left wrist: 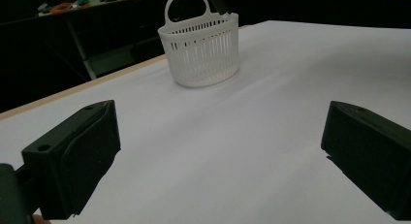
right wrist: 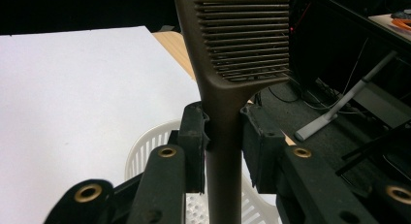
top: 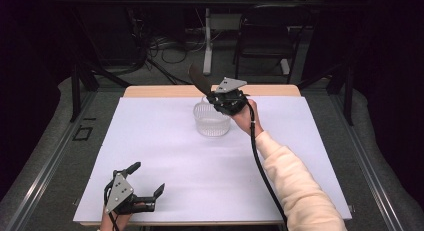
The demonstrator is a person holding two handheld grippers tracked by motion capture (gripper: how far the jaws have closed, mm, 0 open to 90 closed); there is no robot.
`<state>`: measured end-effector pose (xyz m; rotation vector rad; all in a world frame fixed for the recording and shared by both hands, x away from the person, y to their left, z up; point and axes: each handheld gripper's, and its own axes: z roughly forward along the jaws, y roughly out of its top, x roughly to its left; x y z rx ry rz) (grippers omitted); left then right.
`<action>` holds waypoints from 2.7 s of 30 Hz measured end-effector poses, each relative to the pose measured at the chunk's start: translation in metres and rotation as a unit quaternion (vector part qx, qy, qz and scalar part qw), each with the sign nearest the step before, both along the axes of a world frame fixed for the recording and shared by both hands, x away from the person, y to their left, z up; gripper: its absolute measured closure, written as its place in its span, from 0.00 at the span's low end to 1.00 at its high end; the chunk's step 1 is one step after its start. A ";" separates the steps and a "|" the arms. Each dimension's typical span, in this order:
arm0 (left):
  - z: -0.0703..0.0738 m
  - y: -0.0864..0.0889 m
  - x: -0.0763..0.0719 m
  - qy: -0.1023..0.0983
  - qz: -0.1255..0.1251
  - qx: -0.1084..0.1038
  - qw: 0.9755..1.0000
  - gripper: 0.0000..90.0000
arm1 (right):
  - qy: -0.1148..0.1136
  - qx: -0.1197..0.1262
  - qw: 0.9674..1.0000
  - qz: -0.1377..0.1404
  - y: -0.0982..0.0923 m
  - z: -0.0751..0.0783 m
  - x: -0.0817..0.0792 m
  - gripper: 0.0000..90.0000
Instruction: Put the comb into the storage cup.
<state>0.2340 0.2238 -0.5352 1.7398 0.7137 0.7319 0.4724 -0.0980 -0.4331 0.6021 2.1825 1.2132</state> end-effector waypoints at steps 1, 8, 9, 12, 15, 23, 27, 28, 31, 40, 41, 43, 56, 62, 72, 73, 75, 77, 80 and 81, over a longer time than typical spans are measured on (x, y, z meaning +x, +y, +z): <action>0.000 0.000 0.000 0.000 0.000 0.000 1.000 0.00 | 0.001 -0.001 1.000 0.001 0.000 0.000 0.000 0.80; 0.000 0.000 0.000 0.000 0.000 0.000 1.000 0.00 | 0.004 -0.005 1.000 0.002 0.002 -0.005 0.001 0.80; 0.000 0.000 0.000 0.000 0.001 0.000 1.000 0.00 | 0.004 -0.004 1.000 0.003 0.002 -0.006 0.001 0.80; 0.000 0.000 0.000 0.000 0.000 0.000 1.000 0.00 | 0.005 -0.006 1.000 0.004 0.002 -0.007 0.002 0.80; 0.000 0.000 0.000 0.000 0.000 0.000 1.000 0.00 | 0.007 -0.007 1.000 0.003 0.002 -0.009 0.001 0.80; 0.001 -0.001 -0.001 -0.001 -0.001 0.000 1.000 0.00 | 0.007 -0.012 1.000 0.004 0.001 -0.010 0.001 0.80; 0.001 -0.001 -0.001 -0.001 0.000 -0.001 1.000 0.00 | 0.004 -0.014 1.000 0.004 0.002 -0.009 0.000 0.80; 0.001 -0.001 -0.001 -0.001 0.001 -0.001 1.000 0.00 | 0.003 -0.015 1.000 0.005 0.002 -0.009 0.000 0.80; 0.001 -0.002 -0.002 0.000 0.000 -0.003 1.000 0.00 | 0.005 -0.016 1.000 0.006 0.003 -0.010 0.000 0.80; 0.000 -0.001 -0.001 0.000 0.000 -0.001 1.000 0.00 | 0.009 -0.024 1.000 0.011 0.005 -0.013 0.002 0.80; 0.000 -0.001 -0.001 0.001 -0.001 -0.002 1.000 0.00 | 0.009 -0.023 1.000 0.012 0.006 -0.014 0.002 0.80; 0.000 -0.001 0.000 0.002 0.000 -0.004 1.000 0.00 | 0.009 -0.025 1.000 0.013 0.006 -0.015 0.003 0.80; 0.000 -0.001 -0.001 0.001 0.000 -0.004 1.000 0.00 | 0.007 -0.039 0.999 0.019 0.009 -0.021 0.006 0.80; 0.000 0.000 -0.001 0.000 0.000 -0.004 1.000 0.00 | 0.008 -0.043 0.999 0.020 0.009 -0.023 0.006 0.80; 0.000 -0.001 -0.001 0.001 0.000 -0.003 1.000 0.00 | 0.010 -0.051 0.998 0.022 0.011 -0.027 0.008 0.80; 0.000 -0.001 -0.001 0.000 0.000 -0.002 1.000 0.00 | 0.009 -0.054 0.998 0.024 0.011 -0.027 0.008 0.80; 0.000 -0.001 -0.001 0.000 0.000 -0.003 1.000 0.01 | 0.012 -0.055 0.998 0.025 0.012 -0.029 0.008 0.80; 0.000 -0.001 0.000 0.001 0.000 -0.004 1.000 0.01 | 0.012 -0.055 0.998 0.026 0.012 -0.030 0.009 0.80; 0.000 -0.001 -0.001 0.000 0.000 -0.002 1.000 0.01 | 0.012 -0.057 0.998 0.030 0.013 -0.031 0.009 0.80; 0.000 -0.001 -0.001 -0.001 -0.001 -0.002 1.000 0.01 | 0.014 -0.057 0.998 0.030 0.014 -0.032 0.008 0.80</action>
